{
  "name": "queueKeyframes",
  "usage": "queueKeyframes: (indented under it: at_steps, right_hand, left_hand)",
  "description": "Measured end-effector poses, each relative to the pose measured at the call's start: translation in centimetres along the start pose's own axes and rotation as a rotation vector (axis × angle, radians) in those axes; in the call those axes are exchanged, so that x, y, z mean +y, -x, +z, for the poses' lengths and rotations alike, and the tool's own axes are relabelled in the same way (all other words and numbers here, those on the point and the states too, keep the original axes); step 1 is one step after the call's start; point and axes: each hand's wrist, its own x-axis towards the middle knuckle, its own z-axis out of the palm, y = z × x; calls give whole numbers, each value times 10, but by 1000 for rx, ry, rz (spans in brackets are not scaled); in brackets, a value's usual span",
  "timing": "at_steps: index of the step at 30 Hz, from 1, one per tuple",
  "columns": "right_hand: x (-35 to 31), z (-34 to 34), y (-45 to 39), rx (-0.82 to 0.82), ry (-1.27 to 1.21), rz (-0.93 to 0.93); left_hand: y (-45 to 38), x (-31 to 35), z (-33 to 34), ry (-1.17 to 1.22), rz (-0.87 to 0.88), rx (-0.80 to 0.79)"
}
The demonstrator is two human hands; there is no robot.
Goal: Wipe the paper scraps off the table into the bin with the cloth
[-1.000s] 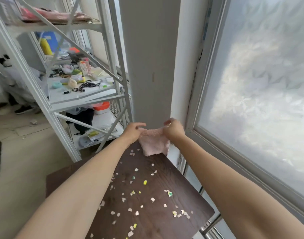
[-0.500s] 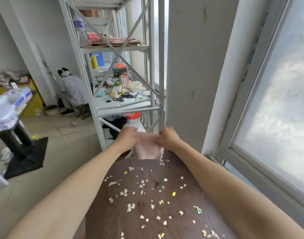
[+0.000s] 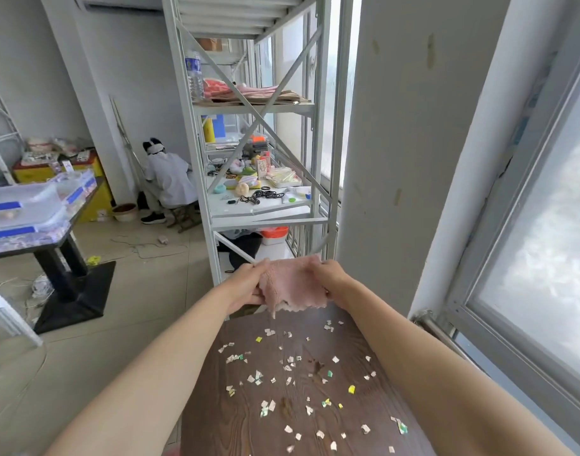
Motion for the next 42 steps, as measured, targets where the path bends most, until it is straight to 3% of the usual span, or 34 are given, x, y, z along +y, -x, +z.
queueKeyframes:
  at_steps: [3,7,11,13,17,20,23,26,27,32,42]
  right_hand:
    - [4,4,-4,65,47,-27]
    - [9,10,-2,107,173,-115]
    - [12,25,-1,237,330,-203]
    - [11,31,-2,217,318,-173]
    - [11,37,-4,55,78,-26]
    - [22,37,-8,5,-69,16]
    - [34,36,-15,115,-87,55]
    - [43,39,-21,155,-82,89]
    - [46,40,-23,155,-85,96]
    - [65,51,-27,122,-153,135]
    - [145,56,-65,120,-254,355]
  left_hand:
    - [-3,-8,3,-66,-3,18]
    - [-11,-12,16,-452,112,241]
    - [-10,-9,40,-564,231,422]
    - [-11,-11,48,-562,268,392]
    - [-15,-18,52,-236,230,118]
    - [-18,-26,46,-121,237,39]
    - [-20,-34,40,-88,233,133]
    - [-27,-45,33,-275,268,374]
    - [-29,-49,32,-333,281,379]
    - [-46,-81,37,-265,275,104]
    - [-91,-145,63,-363,136,71]
